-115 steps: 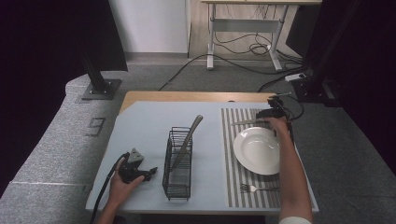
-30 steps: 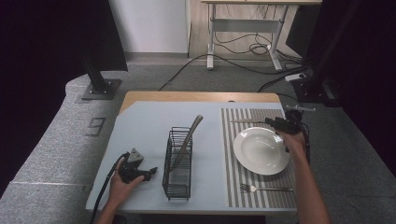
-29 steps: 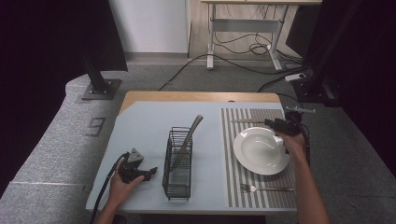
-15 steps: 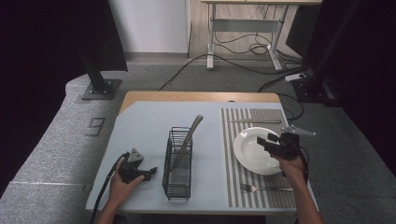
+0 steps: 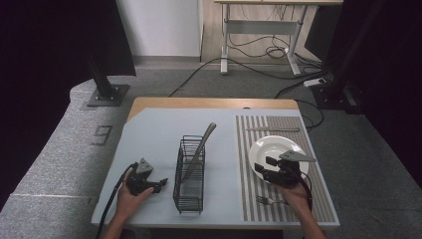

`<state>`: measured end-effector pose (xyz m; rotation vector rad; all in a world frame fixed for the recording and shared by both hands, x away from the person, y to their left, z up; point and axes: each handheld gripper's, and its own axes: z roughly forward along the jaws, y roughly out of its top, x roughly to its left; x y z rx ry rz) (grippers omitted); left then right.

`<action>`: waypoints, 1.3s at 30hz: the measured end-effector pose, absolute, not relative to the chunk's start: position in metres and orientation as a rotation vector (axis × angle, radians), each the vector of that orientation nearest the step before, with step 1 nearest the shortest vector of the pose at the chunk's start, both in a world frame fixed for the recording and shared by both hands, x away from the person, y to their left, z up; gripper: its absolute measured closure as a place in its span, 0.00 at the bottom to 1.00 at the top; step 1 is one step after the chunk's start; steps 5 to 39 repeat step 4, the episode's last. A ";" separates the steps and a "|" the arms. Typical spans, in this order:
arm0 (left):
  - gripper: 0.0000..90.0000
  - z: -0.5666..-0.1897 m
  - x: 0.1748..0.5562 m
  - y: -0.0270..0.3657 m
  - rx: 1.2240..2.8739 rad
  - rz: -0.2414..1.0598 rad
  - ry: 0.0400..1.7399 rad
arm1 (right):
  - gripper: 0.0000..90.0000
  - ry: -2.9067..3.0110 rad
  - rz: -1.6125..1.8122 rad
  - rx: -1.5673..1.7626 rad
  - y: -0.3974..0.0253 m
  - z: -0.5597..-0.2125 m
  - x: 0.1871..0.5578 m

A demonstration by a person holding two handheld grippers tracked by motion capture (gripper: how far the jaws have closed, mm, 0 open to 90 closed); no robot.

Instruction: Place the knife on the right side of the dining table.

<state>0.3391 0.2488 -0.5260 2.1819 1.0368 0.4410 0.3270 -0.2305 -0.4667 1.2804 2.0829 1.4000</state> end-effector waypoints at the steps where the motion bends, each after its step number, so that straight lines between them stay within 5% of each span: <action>1: 0.23 -0.526 0.339 0.249 2.182 0.441 1.037 | 0.43 2.087 1.394 1.273 -0.229 -0.467 0.327; 39: 0.23 -0.526 0.339 0.249 2.182 0.439 1.038 | 0.43 2.077 1.399 1.277 -0.229 -0.467 0.327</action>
